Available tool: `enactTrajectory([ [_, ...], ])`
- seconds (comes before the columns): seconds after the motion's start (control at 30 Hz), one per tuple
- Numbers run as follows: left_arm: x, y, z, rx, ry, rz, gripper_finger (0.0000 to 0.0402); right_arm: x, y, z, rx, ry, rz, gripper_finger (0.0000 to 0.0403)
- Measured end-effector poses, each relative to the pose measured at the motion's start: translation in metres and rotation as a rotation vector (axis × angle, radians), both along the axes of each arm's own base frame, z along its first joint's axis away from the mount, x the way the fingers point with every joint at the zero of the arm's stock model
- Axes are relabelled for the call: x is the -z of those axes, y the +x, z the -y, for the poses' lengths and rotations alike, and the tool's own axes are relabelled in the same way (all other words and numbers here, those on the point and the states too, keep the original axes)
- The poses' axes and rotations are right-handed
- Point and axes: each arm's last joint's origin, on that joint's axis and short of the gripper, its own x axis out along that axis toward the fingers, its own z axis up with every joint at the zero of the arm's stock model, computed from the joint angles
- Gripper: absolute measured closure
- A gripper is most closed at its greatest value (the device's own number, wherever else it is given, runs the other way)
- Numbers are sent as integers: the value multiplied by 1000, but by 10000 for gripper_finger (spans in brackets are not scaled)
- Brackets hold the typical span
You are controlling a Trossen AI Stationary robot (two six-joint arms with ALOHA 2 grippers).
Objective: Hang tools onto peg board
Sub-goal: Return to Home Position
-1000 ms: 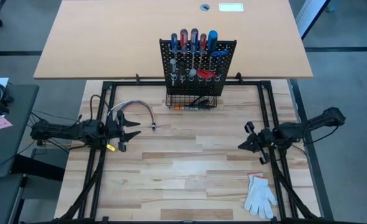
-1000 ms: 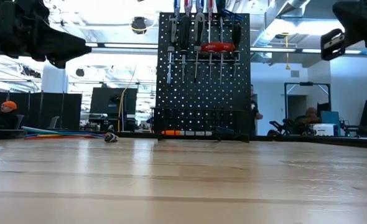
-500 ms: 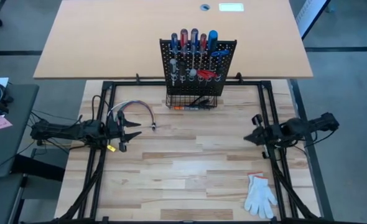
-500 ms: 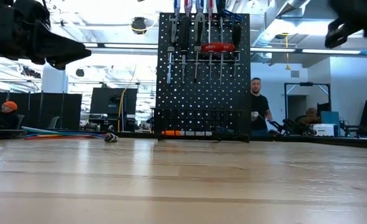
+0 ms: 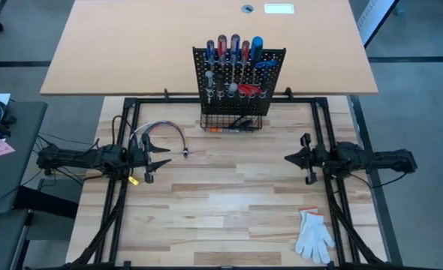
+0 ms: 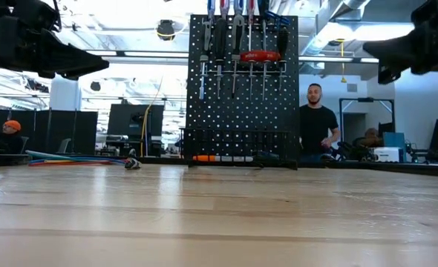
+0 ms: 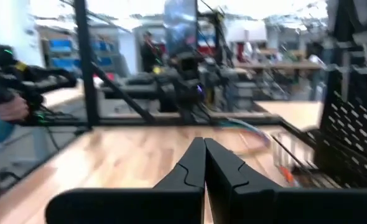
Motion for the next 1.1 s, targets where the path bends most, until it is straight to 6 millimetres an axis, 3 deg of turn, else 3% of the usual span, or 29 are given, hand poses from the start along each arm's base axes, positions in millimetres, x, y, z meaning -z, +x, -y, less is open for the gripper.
enactTrajectory([
  [0.5,3,0,-5,-58,-189,11,238,6,0,8,87,6,-61,395],
  [1.1,1,0,-5,-57,-197,48,238,7,0,8,86,7,-66,395],
])
